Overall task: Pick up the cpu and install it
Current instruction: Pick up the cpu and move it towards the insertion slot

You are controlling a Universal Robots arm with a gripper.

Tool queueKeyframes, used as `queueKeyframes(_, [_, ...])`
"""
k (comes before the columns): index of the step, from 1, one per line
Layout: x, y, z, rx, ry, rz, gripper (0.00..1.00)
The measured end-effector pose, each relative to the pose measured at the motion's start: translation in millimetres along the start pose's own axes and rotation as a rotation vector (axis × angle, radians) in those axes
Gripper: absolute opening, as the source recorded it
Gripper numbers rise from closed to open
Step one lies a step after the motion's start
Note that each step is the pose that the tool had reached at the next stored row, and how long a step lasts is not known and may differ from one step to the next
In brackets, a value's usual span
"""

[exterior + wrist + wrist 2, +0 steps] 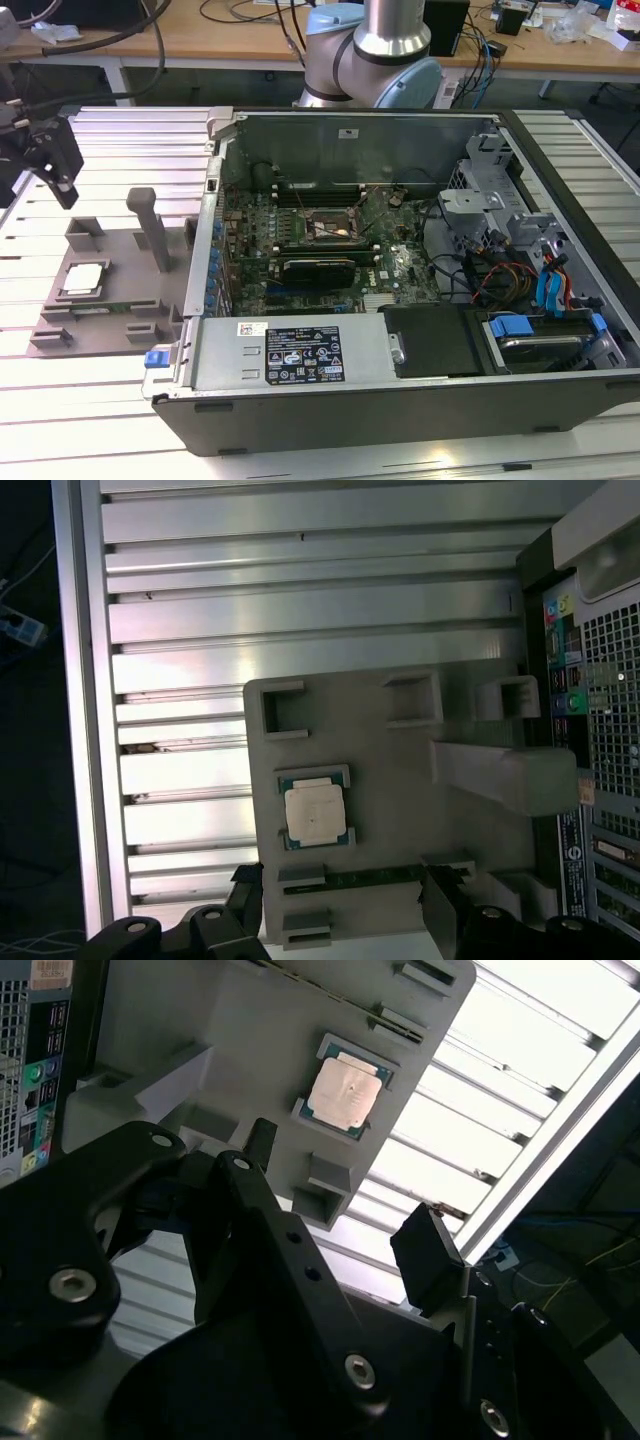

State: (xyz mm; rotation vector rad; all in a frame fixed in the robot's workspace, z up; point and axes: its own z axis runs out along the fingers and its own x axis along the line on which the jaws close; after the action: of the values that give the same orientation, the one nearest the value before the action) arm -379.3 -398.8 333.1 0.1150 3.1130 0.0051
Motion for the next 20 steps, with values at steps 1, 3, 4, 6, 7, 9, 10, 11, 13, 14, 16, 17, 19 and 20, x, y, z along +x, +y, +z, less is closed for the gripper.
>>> queueKeyframes(1, [0.0,0.0,0.3,0.0,0.0,0.0,0.74])
queueKeyframes(3, [0.0,0.0,1.0,0.0,0.0,0.0,0.74])
queueKeyframes(4, [0.0,0.0,1.6,0.0,0.0,0.0,0.74])
queueKeyframes(6, [0.1,0.0,2.4,0.0,0.0,0.0,0.74])
queueKeyframes(7, [0.1,0.0,2.8,0.0001,0.0,0.0,0.74])
queueKeyframes(9, [0.1,0.0,3.6,0.0001,0.0,0.0,0.74])
queueKeyframes(10, [0.1,0.0,4.0,0.0,0.0,0.0,0.74])
queueKeyframes(11, [0.1,0.0,4.3,0.0,0.0,0.0,0.74])
queueKeyframes(13, [0.1,0.0,5.1,0.0,0.0,0.0,0.74])
queueKeyframes(14, [0.1,0.0,5.3,0.0,0.0,0.0,0.74])
queueKeyframes(16, [0.2,0.0,6.2,0.0,0.0,0.0,0.74])
queueKeyframes(17, [0.2,0.0,6.6,0.0,0.0,0.0,0.74])
queueKeyframes(19, [0.2,0.0,7.3,0.0001,0.0001,0.0,0.74])
queueKeyframes(20, [0.2,0.0,7.7,0.0001,0.0,0.0,0.74])
